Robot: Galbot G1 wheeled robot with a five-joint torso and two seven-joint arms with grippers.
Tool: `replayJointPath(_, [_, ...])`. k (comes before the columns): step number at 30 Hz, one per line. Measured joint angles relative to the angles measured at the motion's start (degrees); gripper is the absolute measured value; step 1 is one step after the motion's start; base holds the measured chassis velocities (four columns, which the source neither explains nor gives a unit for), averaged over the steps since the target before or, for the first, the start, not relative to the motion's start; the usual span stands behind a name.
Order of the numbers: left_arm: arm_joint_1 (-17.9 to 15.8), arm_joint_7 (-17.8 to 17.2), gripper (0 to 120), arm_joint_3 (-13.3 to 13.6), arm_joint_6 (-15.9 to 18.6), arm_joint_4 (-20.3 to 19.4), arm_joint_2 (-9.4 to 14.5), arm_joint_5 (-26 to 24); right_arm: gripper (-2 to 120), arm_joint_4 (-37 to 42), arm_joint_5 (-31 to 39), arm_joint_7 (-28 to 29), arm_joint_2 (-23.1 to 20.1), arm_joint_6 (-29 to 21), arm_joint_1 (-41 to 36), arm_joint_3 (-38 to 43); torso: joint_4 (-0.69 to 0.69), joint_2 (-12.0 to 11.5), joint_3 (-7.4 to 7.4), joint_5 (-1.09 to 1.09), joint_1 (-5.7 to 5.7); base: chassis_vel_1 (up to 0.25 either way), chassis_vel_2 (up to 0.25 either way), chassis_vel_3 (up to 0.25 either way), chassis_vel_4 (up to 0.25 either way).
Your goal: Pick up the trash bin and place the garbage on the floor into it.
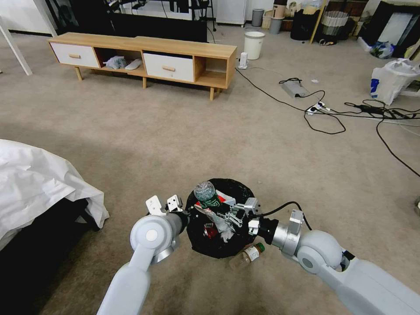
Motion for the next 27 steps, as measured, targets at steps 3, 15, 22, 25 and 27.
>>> replayJointPath(3, [0.28,-0.07,0,-0.07,0.01,-0.43,0.00,-0.43,13,-0.31,-0.10,0.03,0.22,0.00,0.09,-0.25,0.00,0.00,0.00,0.00,0.00,0.000,0.000,0.000,0.000])
replayJointPath(15, [1.24,-0.87,0,-0.55,-0.08,-2.70,-0.34,-2.97,13,-2.37,-1.61,0.44,1.52,0.14,0.25,-1.71,0.00,0.00,0.00,0.01,0.00,0.000,0.000,0.000,0.000])
replayJointPath(22, [2.09,-1.04,0,-0.88,-0.16,-3.81,-0.66,-3.61,13,-3.31,-2.09,0.68,2.03,0.18,0.58,-2.57,0.00,0.00,0.00,0.00,0.00,0.000,0.000,0.000,0.000])
replayJointPath(25, [2.25,-1.04,0,-0.95,-0.18,-3.99,-0.74,-3.58,13,-3.38,-2.19,0.81,2.09,0.18,0.58,-2.61,0.00,0.00,0.00,0.00,0.00,0.000,0.000,0.000,0.000])
replayJointPath(27, [2.26,-1.04,0,-1.01,-0.20,-4.06,-0.76,-3.55,13,-3.48,-2.24,0.91,2.14,0.19,0.58,-2.61,0.00,0.00,0.00,0.00,0.00,0.000,0.000,0.000,0.000])
